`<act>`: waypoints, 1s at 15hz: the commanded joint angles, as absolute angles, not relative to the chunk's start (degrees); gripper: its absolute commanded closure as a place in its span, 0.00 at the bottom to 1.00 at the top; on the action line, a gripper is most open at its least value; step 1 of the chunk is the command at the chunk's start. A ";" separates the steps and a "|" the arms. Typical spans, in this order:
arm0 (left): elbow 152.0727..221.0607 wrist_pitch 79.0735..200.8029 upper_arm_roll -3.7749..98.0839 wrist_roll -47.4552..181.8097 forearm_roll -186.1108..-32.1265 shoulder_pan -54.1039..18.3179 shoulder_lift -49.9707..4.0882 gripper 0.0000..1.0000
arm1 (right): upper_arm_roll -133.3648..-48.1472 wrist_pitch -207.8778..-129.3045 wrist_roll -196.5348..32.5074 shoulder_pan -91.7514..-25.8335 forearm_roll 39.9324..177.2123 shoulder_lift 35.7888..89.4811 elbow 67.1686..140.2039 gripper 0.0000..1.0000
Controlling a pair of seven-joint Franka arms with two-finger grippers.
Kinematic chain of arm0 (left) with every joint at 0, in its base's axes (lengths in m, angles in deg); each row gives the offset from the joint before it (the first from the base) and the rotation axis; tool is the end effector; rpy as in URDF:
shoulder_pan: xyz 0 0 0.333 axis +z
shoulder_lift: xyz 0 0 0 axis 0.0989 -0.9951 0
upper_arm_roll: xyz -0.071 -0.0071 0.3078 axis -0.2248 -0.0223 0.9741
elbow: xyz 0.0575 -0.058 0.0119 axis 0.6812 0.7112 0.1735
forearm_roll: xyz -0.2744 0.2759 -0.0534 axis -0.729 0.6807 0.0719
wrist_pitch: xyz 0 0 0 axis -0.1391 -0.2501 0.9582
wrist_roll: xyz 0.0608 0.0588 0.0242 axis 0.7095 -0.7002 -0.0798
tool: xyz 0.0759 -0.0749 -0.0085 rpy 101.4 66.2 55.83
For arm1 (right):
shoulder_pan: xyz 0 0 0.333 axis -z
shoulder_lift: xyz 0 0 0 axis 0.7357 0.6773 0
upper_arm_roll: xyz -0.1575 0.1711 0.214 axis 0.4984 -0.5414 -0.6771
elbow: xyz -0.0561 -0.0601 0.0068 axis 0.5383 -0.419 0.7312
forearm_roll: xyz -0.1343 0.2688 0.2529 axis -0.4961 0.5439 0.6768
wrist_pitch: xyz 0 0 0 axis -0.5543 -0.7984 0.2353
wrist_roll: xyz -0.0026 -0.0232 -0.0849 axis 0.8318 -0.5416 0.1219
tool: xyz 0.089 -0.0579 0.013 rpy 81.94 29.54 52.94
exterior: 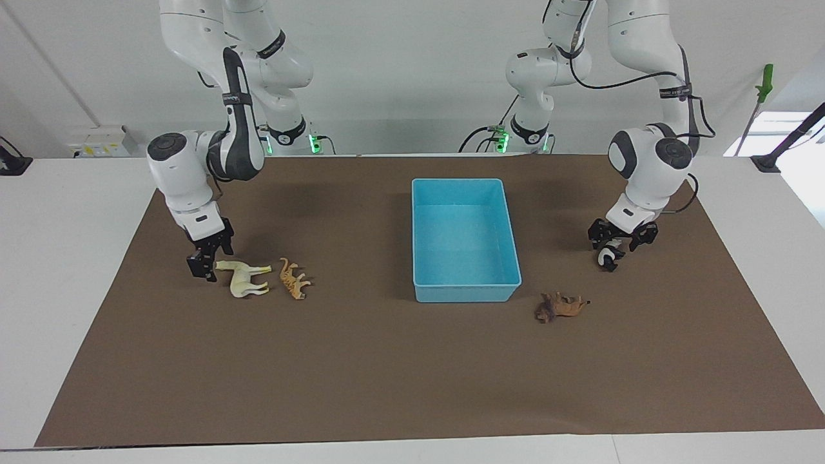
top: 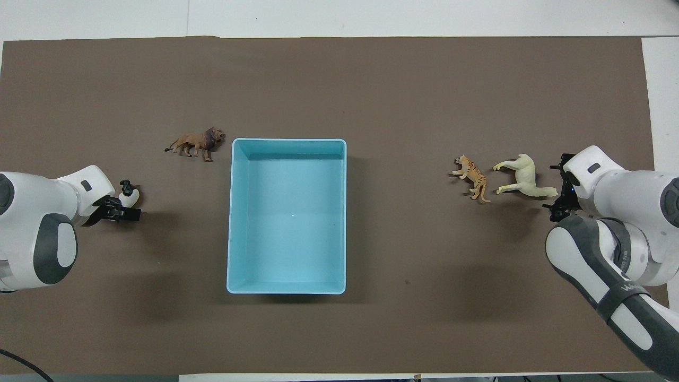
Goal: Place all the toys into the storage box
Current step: 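Grasp the panda with the left gripper while the right gripper grasps the horse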
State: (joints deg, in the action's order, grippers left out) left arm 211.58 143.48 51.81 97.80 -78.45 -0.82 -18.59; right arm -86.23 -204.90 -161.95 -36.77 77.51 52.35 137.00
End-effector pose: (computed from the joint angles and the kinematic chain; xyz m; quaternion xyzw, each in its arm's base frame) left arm 0.5122 0.0579 0.2960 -0.9930 0.1124 -0.0119 0.0343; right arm 0.5151 -0.0714 0.3034 0.7594 0.6425 0.0686 0.0765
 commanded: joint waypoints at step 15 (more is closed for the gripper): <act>183.04 111.97 50.80 68.18 -83.96 -13.47 -19.04 1.00 | -86.81 -198.78 -153.77 -37.95 77.45 52.39 130.39 1.00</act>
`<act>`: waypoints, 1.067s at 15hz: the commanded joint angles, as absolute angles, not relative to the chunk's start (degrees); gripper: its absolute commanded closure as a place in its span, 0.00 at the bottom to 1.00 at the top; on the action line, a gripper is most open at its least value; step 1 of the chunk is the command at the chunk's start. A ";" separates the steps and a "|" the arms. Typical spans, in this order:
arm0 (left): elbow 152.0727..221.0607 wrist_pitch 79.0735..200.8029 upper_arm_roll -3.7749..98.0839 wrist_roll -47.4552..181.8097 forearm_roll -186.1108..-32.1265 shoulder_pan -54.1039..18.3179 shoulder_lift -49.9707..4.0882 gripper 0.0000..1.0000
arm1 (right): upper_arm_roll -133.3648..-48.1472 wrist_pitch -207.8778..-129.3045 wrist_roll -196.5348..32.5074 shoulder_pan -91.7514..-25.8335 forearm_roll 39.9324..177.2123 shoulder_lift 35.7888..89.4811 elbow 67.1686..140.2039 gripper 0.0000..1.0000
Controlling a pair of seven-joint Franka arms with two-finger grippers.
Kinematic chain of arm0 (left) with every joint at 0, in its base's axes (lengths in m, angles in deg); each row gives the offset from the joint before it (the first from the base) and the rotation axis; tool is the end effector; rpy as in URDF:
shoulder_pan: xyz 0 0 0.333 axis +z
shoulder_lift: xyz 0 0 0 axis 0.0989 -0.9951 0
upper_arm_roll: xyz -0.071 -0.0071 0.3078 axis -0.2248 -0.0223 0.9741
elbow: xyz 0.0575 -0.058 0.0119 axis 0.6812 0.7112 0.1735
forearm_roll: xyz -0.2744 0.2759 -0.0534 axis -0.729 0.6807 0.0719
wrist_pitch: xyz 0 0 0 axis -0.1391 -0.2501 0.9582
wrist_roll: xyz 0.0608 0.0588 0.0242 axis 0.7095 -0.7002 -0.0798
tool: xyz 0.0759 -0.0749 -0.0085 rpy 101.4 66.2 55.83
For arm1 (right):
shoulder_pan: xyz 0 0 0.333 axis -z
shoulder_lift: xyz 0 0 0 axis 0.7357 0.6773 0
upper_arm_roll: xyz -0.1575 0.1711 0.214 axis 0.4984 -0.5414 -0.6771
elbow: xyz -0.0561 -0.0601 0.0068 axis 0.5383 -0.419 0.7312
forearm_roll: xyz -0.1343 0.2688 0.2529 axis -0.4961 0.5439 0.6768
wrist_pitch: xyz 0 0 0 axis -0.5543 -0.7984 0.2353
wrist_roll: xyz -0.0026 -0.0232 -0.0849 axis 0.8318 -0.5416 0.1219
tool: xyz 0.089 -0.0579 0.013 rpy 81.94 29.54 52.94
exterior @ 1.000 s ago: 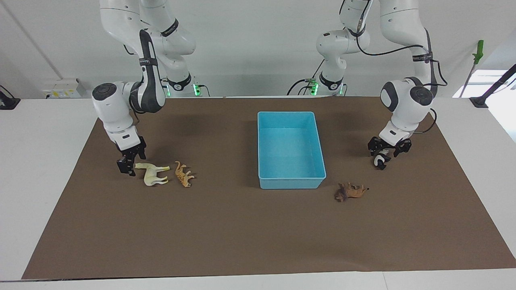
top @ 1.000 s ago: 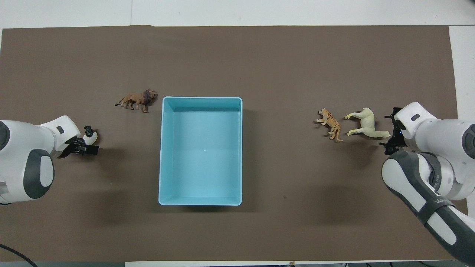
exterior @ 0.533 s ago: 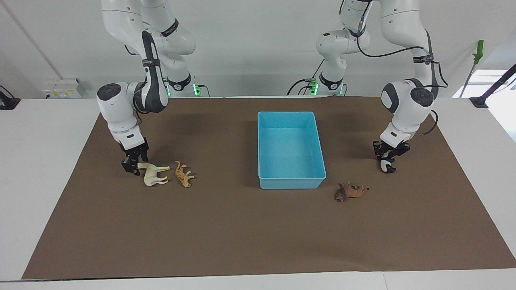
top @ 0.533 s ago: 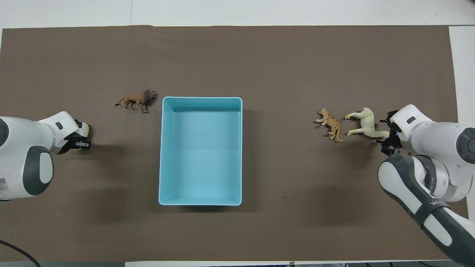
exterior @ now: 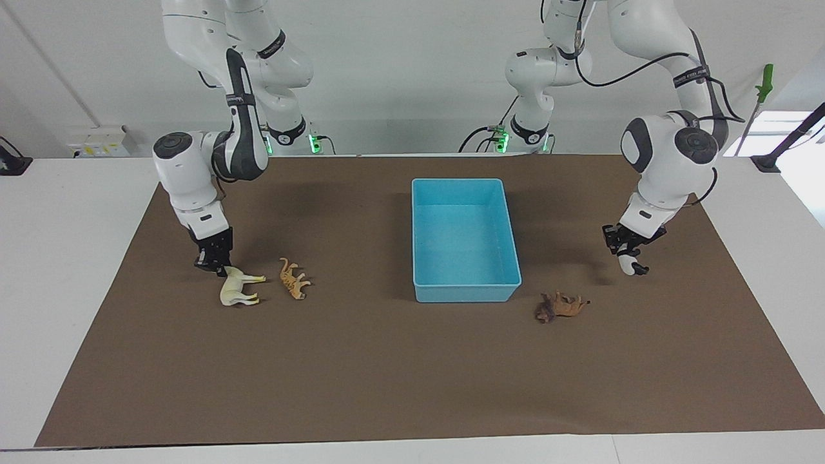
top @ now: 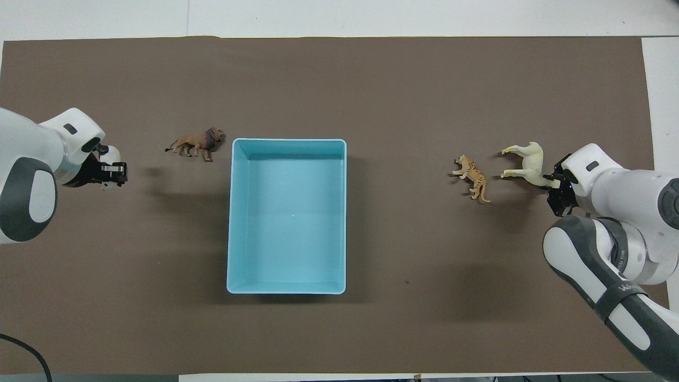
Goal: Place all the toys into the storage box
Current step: 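Grasp the panda with the left gripper while the right gripper grasps the horse, then carry the panda into the box with the left gripper and release it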
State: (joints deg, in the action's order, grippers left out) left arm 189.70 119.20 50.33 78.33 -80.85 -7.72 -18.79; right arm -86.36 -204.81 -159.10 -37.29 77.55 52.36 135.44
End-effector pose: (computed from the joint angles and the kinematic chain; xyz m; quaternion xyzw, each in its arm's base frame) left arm 0.5782 -0.0164 0.4235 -0.9997 -0.0085 0.0032 0.0238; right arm 0.5247 -0.0667 0.3144 0.7707 0.6266 0.0799 0.0834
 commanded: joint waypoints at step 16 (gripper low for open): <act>188.81 115.11 50.27 18.56 -85.83 -31.98 -14.20 0.00 | -87.25 -163.23 -66.59 -59.83 82.81 55.64 99.52 1.00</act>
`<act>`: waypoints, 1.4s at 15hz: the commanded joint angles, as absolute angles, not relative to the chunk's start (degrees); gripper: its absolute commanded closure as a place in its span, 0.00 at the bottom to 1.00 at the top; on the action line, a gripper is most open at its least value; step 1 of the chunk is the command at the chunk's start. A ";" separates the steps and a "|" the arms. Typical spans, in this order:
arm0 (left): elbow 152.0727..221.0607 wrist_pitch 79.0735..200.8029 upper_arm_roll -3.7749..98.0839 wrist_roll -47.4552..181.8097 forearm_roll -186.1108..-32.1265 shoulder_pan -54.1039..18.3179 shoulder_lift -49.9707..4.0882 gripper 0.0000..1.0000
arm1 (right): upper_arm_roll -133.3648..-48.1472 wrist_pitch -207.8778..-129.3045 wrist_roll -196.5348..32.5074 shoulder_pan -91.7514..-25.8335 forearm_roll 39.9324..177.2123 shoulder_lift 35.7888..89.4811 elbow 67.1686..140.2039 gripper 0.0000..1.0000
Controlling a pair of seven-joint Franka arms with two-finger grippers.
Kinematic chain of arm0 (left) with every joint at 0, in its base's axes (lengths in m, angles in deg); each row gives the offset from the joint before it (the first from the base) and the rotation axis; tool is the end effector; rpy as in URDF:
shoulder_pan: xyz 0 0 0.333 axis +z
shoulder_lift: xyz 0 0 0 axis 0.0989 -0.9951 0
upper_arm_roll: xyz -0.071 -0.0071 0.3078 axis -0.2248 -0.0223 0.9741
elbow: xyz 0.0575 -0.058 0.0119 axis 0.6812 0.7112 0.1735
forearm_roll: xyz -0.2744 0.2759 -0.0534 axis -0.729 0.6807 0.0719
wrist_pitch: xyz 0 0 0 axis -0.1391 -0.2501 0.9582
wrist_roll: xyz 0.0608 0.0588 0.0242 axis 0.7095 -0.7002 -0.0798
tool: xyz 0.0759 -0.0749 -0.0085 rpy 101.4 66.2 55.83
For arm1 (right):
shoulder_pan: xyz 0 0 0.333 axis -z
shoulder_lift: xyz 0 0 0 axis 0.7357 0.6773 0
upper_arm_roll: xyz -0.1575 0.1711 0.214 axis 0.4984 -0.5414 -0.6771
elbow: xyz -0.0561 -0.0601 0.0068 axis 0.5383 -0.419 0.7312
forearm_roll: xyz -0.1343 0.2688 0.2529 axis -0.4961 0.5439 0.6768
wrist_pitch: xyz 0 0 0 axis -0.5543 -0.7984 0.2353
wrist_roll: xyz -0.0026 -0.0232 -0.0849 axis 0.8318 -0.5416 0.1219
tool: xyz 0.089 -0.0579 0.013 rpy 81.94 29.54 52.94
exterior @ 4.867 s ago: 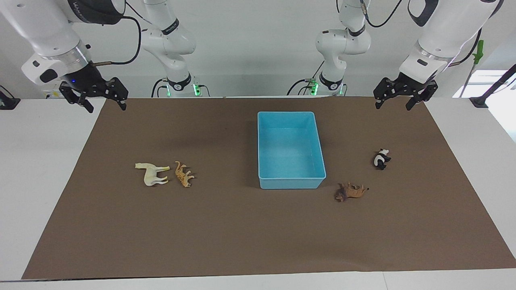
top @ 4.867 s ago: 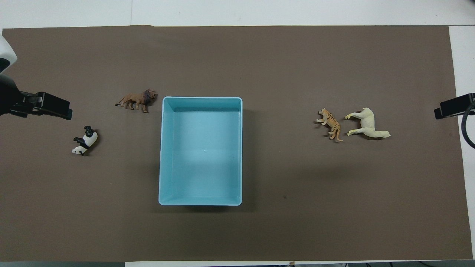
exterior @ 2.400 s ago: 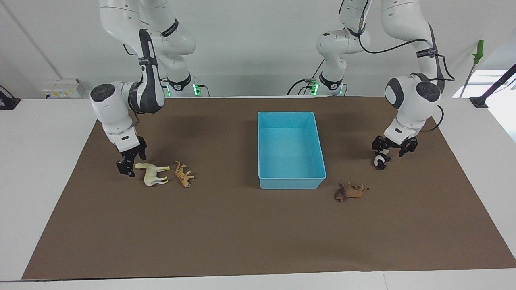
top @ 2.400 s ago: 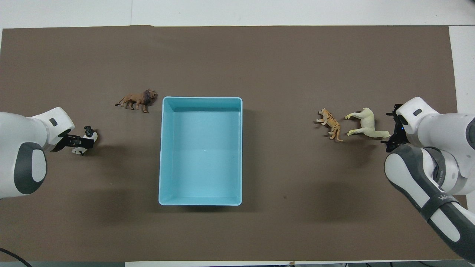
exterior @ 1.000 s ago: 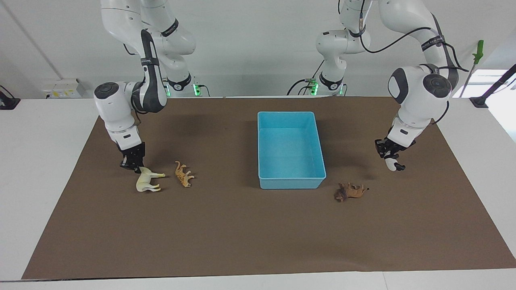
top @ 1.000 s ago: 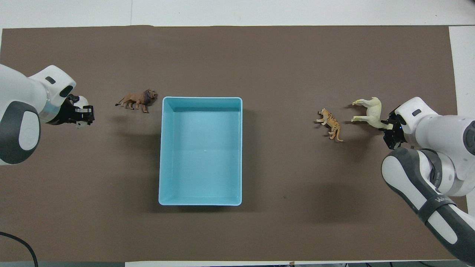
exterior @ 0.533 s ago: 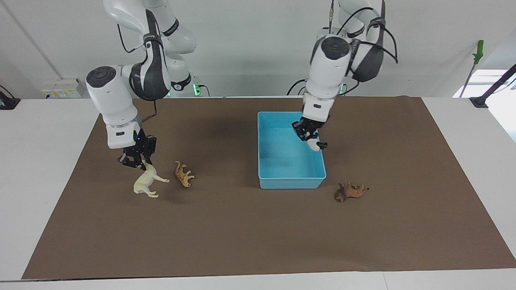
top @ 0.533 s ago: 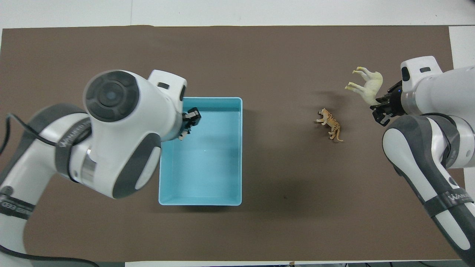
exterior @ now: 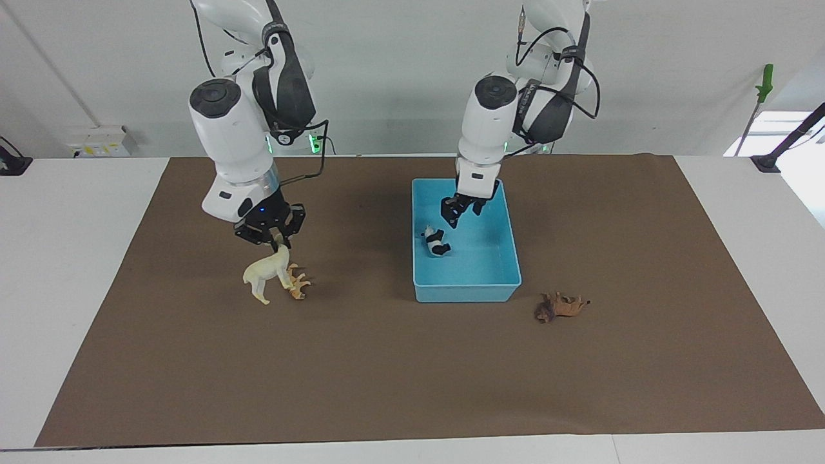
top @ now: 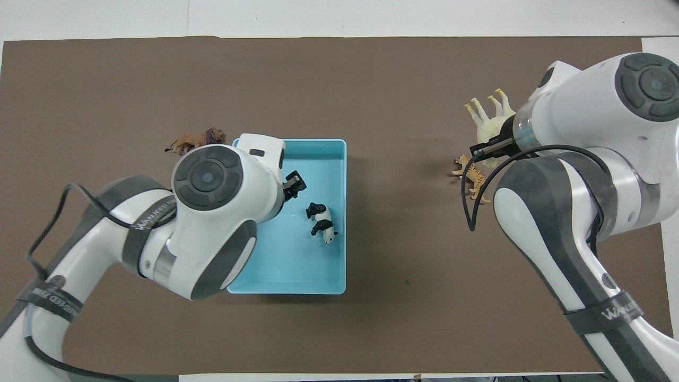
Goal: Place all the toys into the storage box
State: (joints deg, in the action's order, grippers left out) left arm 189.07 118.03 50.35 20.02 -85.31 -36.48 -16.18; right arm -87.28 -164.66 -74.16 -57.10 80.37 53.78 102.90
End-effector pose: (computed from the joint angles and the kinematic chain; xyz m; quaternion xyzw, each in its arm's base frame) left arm 0.4928 -0.2936 0.4530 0.9597 0.2805 0.0013 0.0175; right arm 0.5859 0.1415 0.4901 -0.9928 -0.1112 -0.0340 0.0270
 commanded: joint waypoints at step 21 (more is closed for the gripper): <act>192.07 146.74 50.62 -29.07 -84.95 -19.30 -32.39 0.00 | -86.81 -168.68 -67.26 -72.37 79.39 61.09 95.03 0.00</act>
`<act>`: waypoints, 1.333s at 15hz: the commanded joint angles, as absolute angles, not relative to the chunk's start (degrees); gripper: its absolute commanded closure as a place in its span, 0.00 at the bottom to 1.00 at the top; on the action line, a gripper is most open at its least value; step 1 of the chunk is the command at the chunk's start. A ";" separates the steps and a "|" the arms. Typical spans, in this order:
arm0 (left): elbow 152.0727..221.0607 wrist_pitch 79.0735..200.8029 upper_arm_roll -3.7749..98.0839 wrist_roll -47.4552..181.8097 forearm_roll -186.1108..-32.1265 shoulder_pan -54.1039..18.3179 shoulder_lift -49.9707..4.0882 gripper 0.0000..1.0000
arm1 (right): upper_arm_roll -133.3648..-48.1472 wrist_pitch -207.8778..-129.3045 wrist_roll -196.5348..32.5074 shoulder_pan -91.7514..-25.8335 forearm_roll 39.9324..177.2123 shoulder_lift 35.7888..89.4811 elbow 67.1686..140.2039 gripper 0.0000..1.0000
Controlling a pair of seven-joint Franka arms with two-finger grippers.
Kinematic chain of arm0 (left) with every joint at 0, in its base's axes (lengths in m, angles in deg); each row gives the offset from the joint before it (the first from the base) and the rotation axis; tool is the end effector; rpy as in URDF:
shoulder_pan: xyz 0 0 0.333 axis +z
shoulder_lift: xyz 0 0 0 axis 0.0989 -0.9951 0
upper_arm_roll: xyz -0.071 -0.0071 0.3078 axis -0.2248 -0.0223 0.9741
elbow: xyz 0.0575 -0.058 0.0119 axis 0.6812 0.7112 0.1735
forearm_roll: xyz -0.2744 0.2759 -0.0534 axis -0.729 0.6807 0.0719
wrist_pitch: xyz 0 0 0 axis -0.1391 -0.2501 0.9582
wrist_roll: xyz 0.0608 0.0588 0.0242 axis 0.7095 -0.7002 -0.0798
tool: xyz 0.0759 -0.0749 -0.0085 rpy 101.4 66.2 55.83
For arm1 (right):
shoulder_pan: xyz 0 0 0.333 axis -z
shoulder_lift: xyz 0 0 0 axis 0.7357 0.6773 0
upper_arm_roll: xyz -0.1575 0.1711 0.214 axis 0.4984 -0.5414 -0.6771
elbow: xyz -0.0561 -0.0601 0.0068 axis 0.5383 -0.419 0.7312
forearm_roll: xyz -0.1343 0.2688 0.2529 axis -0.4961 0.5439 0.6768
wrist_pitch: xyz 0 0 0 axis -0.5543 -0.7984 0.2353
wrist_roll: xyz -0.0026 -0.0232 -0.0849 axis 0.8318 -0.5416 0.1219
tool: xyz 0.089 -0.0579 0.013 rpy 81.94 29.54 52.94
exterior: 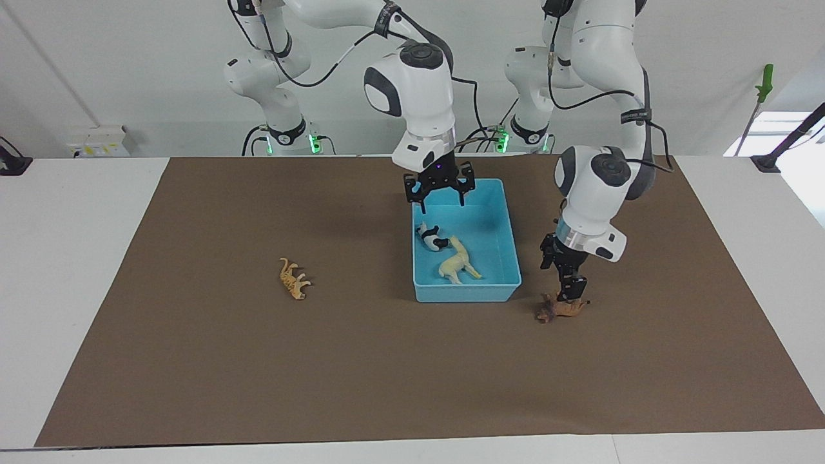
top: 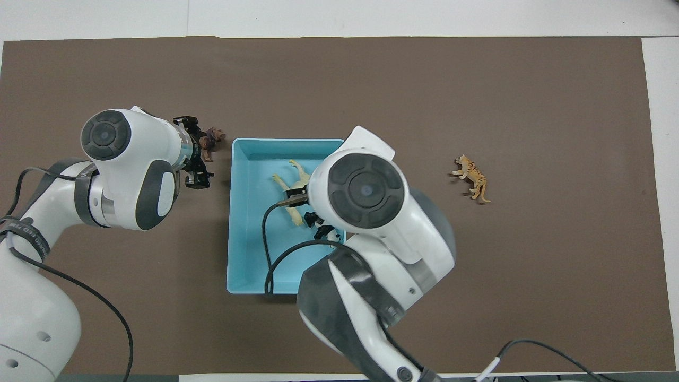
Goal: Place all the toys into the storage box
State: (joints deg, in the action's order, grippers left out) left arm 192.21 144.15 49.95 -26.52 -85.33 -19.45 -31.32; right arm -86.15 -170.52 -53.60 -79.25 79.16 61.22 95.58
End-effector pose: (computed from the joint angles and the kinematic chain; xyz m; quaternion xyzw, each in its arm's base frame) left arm 0.6001 -0.1495 0.3137 0.6654 0.7419 0.0310 0.0763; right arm 0.5372 0.3671 0.4816 -0.9892 -0.1174 -0.0704 0.0530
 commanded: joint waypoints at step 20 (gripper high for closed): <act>194.18 155.10 50.80 -37.00 -84.86 -18.68 -34.68 0.02 | -86.81 -191.26 -112.43 -52.29 80.18 59.42 122.97 0.00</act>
